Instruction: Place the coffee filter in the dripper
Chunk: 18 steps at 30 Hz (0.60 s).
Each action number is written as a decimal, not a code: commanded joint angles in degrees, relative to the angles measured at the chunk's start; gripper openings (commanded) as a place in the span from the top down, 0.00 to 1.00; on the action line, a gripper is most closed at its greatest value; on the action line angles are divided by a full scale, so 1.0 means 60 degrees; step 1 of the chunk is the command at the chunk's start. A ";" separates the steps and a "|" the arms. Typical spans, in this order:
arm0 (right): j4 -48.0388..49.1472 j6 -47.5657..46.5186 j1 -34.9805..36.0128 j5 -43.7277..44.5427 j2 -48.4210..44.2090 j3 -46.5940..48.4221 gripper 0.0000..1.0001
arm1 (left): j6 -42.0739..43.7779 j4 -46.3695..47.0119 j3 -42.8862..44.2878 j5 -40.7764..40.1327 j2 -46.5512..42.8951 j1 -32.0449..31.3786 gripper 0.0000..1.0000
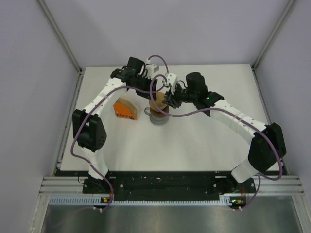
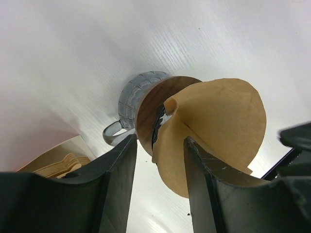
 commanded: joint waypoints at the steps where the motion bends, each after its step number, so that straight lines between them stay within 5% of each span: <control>1: 0.0253 0.0816 -0.0030 0.0718 0.0565 0.0513 0.68 | 0.0179 -0.0033 0.0425 0.0012 -0.0606 0.0029 0.51; 18: -0.0274 0.0363 0.0146 0.1057 0.1429 0.0395 0.71 | 0.0267 0.0172 -0.0439 -0.0414 -0.0533 0.0088 0.52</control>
